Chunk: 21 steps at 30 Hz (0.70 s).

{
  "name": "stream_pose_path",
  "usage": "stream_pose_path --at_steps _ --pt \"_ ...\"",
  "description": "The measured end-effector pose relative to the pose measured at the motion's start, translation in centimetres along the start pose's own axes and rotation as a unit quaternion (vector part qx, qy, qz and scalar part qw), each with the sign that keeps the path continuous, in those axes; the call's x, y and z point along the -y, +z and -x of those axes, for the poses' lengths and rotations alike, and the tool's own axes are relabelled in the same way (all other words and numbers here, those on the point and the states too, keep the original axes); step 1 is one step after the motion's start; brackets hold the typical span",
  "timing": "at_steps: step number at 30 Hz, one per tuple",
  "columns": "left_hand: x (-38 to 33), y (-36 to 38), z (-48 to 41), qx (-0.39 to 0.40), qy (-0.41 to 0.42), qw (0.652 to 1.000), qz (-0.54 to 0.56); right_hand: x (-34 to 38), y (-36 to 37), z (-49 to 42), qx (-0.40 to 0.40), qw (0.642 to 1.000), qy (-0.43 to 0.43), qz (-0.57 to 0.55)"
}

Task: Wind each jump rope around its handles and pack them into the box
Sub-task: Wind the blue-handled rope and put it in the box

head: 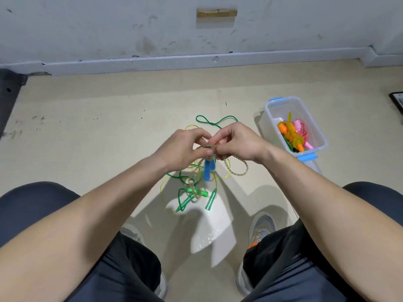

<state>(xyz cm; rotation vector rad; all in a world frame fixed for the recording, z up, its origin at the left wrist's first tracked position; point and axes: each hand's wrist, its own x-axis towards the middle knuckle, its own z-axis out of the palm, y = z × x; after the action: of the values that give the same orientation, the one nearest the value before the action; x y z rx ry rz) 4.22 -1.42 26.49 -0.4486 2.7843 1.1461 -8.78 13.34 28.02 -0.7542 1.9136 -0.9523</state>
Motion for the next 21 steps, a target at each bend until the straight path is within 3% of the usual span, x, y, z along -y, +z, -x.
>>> stream_pose_path --at_steps 5,8,12,15,17,19,21 --pt "0.8 -0.7 0.0 -0.082 0.017 0.996 -0.041 -0.3 -0.3 0.1 -0.015 1.0 0.009 -0.018" --pt "2.1 -2.0 -0.4 -0.159 -0.074 0.981 -0.081 -0.6 -0.9 -0.1 -0.036 0.998 0.025 -0.052" --pt "3.1 -2.7 -0.6 -0.192 -0.181 0.958 -0.113 -0.7 -1.0 -0.1 -0.042 0.997 0.022 -0.069" --pt "3.9 -3.5 -0.6 -0.252 -0.246 0.924 -0.148 -1.2 -1.3 0.0 -0.052 0.997 0.031 -0.053" --pt "5.0 -4.9 -0.7 -0.231 -0.312 0.904 -0.178 -1.5 -1.9 0.0 -0.058 0.995 0.037 -0.067" --pt "5.7 -5.4 -0.8 -0.151 -0.363 0.895 -0.21 -1.5 -2.4 0.0 -0.047 0.995 0.025 -0.087" --pt "5.7 -4.5 -0.7 -0.081 -0.347 0.908 -0.22 -1.0 -2.3 -0.1 -0.021 0.995 0.002 -0.103"
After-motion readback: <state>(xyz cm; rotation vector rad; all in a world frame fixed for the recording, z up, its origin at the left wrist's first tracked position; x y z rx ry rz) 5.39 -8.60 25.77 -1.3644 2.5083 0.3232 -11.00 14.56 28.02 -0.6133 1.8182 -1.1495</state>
